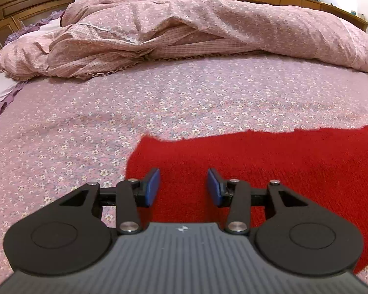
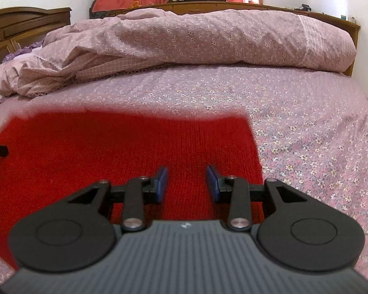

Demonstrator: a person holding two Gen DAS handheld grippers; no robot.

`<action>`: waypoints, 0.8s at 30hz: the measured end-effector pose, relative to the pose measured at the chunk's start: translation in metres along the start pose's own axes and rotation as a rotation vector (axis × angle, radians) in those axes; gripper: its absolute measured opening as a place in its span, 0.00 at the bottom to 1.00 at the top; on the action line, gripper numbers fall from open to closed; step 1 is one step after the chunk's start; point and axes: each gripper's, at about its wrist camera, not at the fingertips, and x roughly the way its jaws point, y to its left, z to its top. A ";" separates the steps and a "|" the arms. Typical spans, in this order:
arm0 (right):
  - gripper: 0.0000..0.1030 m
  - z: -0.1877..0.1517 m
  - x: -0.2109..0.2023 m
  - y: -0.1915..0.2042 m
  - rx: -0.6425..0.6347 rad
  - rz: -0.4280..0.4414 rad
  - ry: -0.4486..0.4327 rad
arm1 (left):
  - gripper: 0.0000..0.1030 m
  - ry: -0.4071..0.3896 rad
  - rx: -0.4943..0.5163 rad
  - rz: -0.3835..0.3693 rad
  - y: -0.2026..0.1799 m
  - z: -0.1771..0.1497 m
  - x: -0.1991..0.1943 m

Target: Fold small clothes

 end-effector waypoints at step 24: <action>0.57 -0.023 -0.080 -0.015 0.177 0.016 -0.037 | 0.80 0.082 -0.019 0.021 0.004 -0.038 -0.074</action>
